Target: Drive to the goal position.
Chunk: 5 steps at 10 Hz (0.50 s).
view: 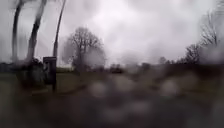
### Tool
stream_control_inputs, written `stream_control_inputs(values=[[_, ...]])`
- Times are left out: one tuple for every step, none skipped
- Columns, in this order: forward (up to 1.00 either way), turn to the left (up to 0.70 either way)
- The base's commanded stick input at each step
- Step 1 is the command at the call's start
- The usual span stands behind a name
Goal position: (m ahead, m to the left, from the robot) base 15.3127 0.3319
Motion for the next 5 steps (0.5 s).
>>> stream_control_inputs(values=[[1.0, 0.0], [1.0, 0.0], [1.0, 0.0], [1.0, 0.0], [1.0, 0.0]])
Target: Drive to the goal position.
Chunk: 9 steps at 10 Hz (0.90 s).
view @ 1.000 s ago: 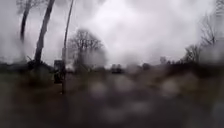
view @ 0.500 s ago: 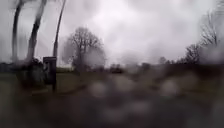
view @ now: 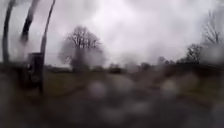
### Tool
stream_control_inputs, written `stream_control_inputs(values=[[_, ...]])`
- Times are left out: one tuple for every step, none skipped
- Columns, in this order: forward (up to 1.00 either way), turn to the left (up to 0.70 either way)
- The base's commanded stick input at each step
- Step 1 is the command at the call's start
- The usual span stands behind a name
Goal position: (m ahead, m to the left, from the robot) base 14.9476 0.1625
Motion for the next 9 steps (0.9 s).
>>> stream_control_inputs(values=[[1.0, 0.0], [1.0, 0.0], [1.0, 0.0], [1.0, 0.0], [1.0, 0.0], [1.0, 0.0], [1.0, 0.0], [1.0, 0.0], [1.0, 0.0]])
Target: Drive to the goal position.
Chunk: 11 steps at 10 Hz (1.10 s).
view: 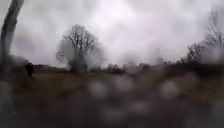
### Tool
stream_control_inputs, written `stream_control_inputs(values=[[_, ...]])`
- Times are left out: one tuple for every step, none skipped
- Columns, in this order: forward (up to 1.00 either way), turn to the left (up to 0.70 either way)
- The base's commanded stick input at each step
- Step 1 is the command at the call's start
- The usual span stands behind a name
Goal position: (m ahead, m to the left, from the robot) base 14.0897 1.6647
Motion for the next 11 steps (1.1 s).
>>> stream_control_inputs(values=[[1.0, 0.0], [1.0, 0.0], [1.0, 0.0], [1.0, 0.0], [1.0, 0.0], [1.0, 0.0], [1.0, 0.0], [1.0, 0.0], [1.0, 0.0], [1.0, 0.0], [1.0, 0.0]])
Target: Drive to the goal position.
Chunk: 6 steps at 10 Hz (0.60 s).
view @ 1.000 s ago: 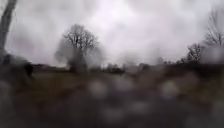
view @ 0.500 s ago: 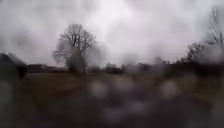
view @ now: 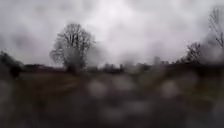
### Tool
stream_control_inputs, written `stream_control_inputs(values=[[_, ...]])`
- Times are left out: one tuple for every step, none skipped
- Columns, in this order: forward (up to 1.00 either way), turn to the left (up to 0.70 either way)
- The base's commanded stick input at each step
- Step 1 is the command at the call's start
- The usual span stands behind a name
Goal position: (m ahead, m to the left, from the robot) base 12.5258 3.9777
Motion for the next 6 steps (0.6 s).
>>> stream_control_inputs(values=[[1.0, 0.0], [1.0, 0.0], [1.0, 0.0], [1.0, 0.0], [1.0, 0.0], [1.0, 0.0]])
